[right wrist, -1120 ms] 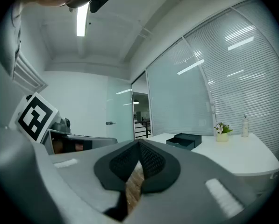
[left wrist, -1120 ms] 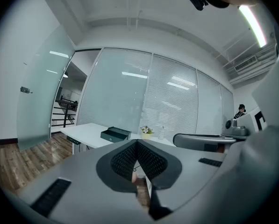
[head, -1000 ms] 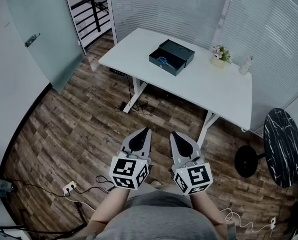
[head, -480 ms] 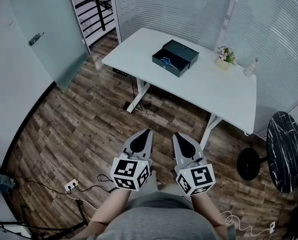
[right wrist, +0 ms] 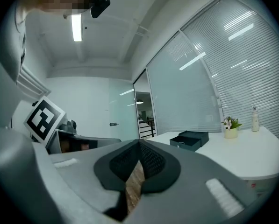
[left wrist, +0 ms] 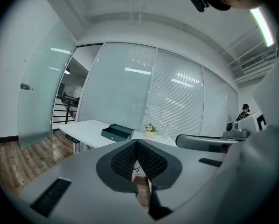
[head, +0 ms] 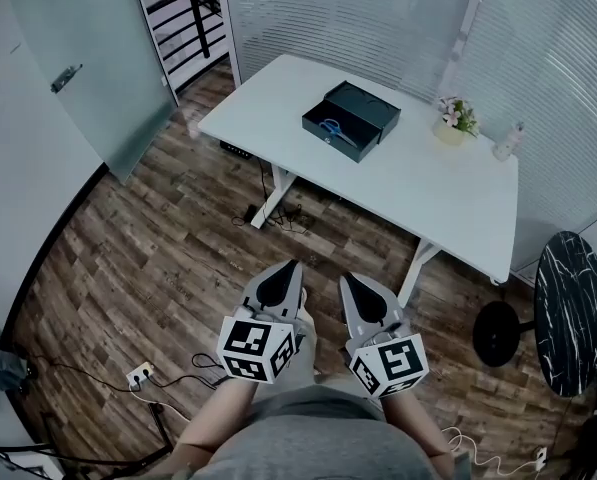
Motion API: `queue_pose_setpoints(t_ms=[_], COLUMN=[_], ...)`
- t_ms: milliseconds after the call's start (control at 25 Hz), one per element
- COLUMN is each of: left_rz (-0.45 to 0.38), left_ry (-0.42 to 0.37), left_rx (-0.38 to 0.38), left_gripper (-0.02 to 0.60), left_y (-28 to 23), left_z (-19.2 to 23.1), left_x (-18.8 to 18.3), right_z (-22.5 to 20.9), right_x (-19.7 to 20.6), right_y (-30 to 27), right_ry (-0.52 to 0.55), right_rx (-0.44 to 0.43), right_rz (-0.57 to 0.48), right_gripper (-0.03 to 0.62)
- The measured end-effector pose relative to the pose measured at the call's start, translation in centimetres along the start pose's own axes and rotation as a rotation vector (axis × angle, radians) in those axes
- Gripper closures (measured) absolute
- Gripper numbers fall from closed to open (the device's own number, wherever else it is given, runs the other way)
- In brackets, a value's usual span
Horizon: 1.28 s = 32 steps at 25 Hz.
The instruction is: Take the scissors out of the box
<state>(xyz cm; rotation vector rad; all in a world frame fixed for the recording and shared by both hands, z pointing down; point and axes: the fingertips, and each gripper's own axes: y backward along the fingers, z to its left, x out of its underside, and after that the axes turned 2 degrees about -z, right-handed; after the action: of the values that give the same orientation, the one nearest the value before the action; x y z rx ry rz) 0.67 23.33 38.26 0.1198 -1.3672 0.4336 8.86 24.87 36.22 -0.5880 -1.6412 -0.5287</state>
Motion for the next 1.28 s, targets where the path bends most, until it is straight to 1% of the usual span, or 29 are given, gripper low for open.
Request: queue_pose_setpoints(t_ms=[160, 320, 520, 840, 960, 1280], left_rz=[0.003, 0.019, 0.02, 0.036, 0.041, 0.07], left_ry=[-0.009, 0.003, -0.025, -0.024, -0.018, -0.034], left_rx=[0.011, 0.016, 0.029, 0.078, 0.1, 0.158], left_gripper=[0.576, 0.575, 0.575, 0.575, 0.575, 0.575], left_y=[-3.3, -7.2, -12.3, -21.3, -24.8, -32.5], left_z=[1.2, 3.2, 6.4, 12.0, 13.9, 18.2], left_x=[-0.5, -0.8, -2.3, -4.8, -5.8, -7.5], right_z=[-2.2, -4.5, -7.8, -12.5, -14.6, -19.6], right_x=[0.3, 0.1, -0.4, -1.2, -1.3, -1.6], right_y=[-3.0, -6.8, -12.3, -21.5, -25.0, -33.5], right_ry=[-0.005, -0.004, 0.006, 0.015, 0.002, 0.005], right_rx=[-0.002, 0.004, 0.028, 0.068, 0.083, 0.14], right_rz=[0.009, 0.01, 0.007, 0.016, 0.018, 0.01], right_gripper=[0.585, 0.585, 0.585, 0.585, 0.585, 0.585])
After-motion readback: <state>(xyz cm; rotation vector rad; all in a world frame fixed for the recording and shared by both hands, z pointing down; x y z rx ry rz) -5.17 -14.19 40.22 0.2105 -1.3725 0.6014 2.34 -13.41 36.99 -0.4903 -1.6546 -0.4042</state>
